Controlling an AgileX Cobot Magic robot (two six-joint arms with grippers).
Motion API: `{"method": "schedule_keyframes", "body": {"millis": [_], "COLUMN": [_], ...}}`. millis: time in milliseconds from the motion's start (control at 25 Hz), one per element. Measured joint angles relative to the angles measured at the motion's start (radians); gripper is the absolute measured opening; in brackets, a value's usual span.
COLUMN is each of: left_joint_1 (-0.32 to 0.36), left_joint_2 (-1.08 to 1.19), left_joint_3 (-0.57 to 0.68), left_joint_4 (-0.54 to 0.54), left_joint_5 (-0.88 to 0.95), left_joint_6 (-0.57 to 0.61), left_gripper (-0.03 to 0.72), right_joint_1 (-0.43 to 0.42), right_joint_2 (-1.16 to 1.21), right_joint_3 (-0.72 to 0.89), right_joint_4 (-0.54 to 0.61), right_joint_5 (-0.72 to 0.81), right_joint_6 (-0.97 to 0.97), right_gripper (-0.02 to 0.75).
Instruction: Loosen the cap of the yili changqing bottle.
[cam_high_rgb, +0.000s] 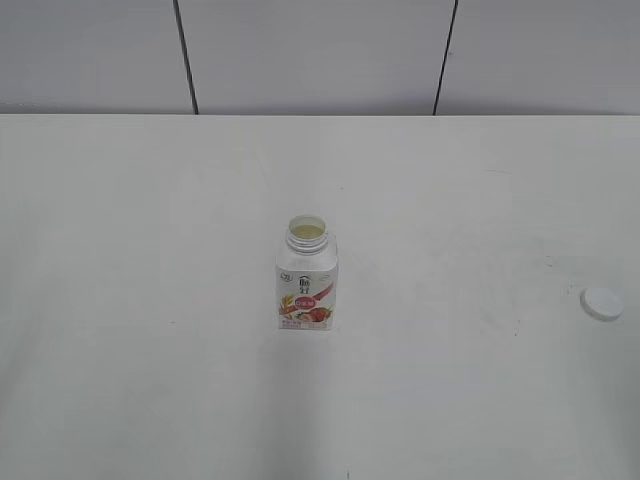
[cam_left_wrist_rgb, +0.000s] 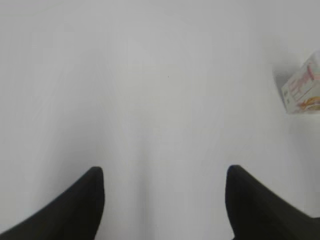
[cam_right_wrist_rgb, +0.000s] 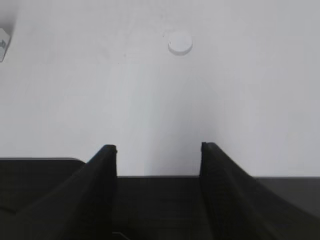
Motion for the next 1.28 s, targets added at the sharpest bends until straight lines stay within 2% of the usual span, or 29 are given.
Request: {"method": "schedule_keyframes", "body": {"millis": [240, 440, 640, 880, 1280], "left_joint_1": [0.0, 0.0, 0.0, 0.002, 0.015], "left_joint_2": [-0.192, -0.312, -0.318, -0.318, -0.318], "left_joint_3": [0.014, 0.022, 0.03, 0.032, 0.035], "left_joint_4": [0.004, 0.004, -0.003, -0.034, -0.068], "left_joint_5": [0.063, 0.087, 0.084, 0.077, 0.077], "left_joint_6": [0.0, 0.01, 0.036, 0.152, 0.175], "left_gripper": [0.468, 0.465, 0.464, 0.46, 0.46], "right_joint_1": [0.0, 0.0, 0.0, 0.0, 0.0], "right_joint_2": [-0.165, -0.188, -0.188, -0.188, -0.188], "right_joint_3": [0.003, 0.005, 0.006, 0.038, 0.039], "right_joint_4": [-0.001, -0.002, -0.002, -0.003, -0.003], "right_joint_5": [-0.006, -0.01, -0.018, -0.093, -0.102], "right_joint_6": [-0.009, -0.01, -0.013, -0.042, -0.044], "right_gripper": [0.427, 0.427, 0.427, 0.427, 0.427]}}
